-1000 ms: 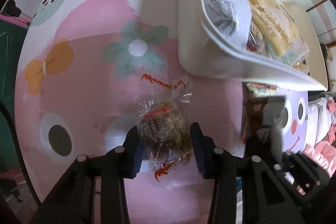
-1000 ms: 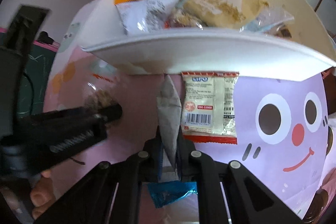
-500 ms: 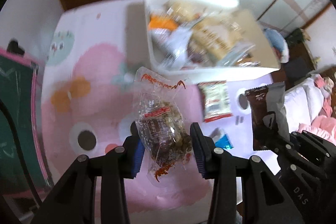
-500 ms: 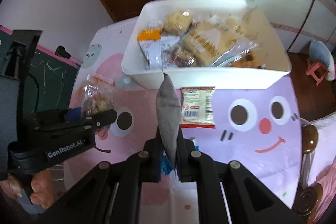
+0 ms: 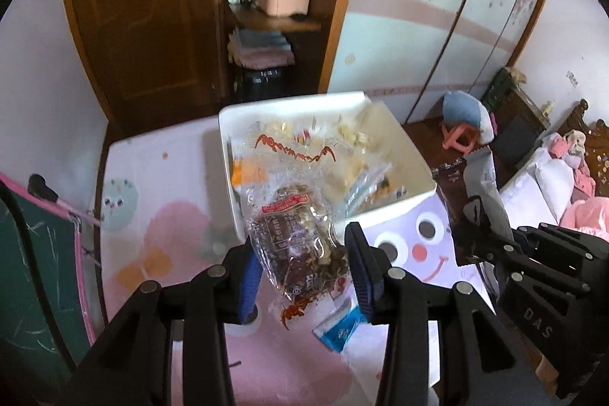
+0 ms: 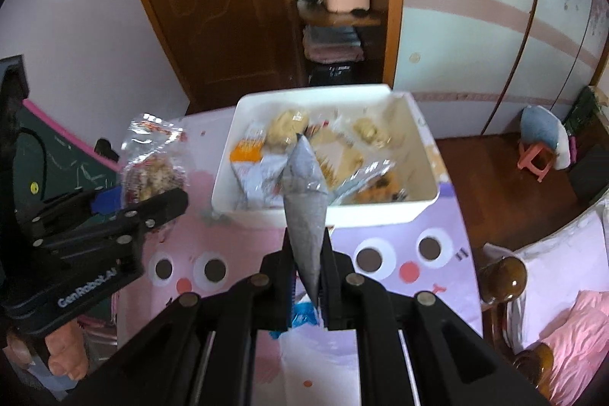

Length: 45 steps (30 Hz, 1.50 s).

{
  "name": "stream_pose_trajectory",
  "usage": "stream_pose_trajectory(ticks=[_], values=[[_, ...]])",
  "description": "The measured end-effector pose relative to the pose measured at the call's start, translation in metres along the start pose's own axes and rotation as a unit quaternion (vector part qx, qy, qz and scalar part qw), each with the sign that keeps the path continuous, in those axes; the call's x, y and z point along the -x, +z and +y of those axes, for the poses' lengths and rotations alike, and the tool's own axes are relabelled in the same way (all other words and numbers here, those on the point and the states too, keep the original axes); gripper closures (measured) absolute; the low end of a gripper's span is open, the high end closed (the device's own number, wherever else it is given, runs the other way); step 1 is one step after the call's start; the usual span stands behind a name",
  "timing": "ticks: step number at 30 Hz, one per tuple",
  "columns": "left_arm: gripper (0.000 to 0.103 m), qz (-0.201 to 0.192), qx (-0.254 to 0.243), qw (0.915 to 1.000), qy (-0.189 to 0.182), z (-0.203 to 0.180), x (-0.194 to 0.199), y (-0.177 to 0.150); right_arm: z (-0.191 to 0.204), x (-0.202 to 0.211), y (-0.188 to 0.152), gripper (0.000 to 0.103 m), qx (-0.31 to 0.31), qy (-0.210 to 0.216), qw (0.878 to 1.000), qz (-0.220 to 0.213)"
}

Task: Organize snacks
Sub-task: 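Carry both snacks over the white tray and open both tools, then withdraw both tools from the tray toward the last two snacks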

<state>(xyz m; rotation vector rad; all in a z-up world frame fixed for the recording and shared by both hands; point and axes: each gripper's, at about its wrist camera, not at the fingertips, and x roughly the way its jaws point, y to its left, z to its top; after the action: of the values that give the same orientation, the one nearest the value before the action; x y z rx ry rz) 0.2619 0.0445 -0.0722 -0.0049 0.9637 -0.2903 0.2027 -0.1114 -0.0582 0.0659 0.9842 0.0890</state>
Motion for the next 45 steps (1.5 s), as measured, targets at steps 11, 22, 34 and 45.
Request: stream_pose_trajectory(ticks=[11, 22, 34, 45], values=[[0.072, -0.048, 0.035, 0.9964, 0.061, -0.017, -0.005, 0.067, -0.052, -0.017, 0.066, 0.094, 0.007, 0.017, 1.0, -0.013], [0.088, -0.05, 0.055, 0.9901, 0.119, -0.03, -0.068, 0.122, -0.07, -0.061, 0.138, 0.094, 0.058, 0.043, 0.997, -0.025], [0.014, -0.023, 0.099, 0.9785, 0.179, -0.015, -0.099, 0.111, -0.066, -0.111, 0.146, 0.063, 0.075, 0.069, 0.995, 0.024], [0.014, -0.021, 0.107, 0.9742, 0.197, -0.013, -0.085, 0.084, -0.066, -0.112, 0.136, 0.062, 0.08, 0.096, 0.991, 0.041]])
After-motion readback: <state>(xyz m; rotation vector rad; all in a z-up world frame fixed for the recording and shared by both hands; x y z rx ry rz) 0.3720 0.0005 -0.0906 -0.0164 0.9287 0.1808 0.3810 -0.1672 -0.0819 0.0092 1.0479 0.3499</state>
